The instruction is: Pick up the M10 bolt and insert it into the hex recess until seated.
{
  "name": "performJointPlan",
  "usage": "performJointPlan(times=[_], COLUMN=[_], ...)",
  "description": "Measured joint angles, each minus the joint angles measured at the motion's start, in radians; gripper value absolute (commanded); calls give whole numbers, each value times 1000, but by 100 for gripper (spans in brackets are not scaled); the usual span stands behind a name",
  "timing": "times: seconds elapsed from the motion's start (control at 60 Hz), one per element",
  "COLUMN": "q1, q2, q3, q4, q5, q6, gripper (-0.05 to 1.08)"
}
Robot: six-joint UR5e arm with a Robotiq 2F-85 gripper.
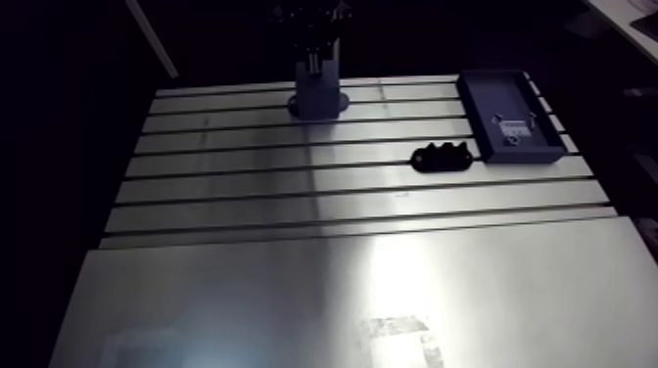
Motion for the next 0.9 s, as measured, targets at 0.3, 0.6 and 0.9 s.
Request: performJointPlan(times=[0.3,0.6,0.9], q1=[1,2,3], q2=[2,6,7], q3=[-2,-3,-6], q4=[-4,-5,-6], q5=[-1,-1,-2], q6=[-2,-4,-5], gripper=[108,108,108])
